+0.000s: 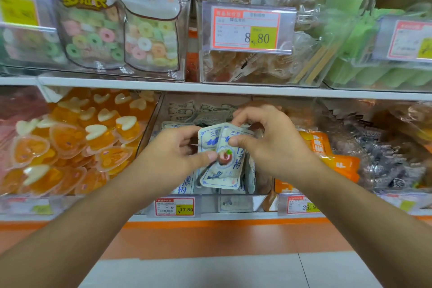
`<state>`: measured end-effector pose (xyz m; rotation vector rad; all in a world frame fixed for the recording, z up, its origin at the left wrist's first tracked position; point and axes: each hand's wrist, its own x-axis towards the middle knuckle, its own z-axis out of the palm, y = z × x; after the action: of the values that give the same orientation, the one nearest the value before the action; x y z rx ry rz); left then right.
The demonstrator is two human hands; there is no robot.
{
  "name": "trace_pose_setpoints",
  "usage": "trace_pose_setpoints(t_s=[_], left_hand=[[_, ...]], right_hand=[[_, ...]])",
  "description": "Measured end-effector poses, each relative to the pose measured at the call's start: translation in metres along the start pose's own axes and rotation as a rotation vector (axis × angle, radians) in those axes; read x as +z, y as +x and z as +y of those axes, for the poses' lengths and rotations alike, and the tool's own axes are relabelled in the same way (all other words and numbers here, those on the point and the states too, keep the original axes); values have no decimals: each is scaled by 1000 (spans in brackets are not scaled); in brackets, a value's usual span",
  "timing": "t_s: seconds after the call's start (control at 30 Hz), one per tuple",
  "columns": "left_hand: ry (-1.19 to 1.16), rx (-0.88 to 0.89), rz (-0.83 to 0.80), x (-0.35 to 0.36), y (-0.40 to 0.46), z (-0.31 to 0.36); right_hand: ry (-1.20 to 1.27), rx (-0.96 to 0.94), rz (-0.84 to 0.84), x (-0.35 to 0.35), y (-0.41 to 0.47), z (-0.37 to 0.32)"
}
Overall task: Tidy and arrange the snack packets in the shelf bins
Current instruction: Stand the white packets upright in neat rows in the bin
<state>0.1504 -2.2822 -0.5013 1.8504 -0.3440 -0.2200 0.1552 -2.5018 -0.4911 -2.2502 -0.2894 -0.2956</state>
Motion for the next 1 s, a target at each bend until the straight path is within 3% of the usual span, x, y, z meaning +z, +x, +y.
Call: trace_pose_setpoints(t_s=[0.1, 0.33, 0.53, 0.7, 0.87, 1.0], left_hand=[[-53, -18, 93, -11, 1, -5], [-128, -114, 170, -22, 5, -18], [-185, -143, 119, -14, 2, -7], [-27, -67, -39, 2, 2, 0], [100, 17, -26, 7, 10, -9], [159, -50, -83, -3, 15, -21]], right_hand=[[160, 38, -28, -12, 3, 5], [193, 66, -39, -21, 4, 7], [145, 29, -71, -10, 3, -2], [-57, 29, 1, 9, 2, -2], [31, 56, -34, 17, 6, 4], [6, 71, -27, 24, 11, 13]])
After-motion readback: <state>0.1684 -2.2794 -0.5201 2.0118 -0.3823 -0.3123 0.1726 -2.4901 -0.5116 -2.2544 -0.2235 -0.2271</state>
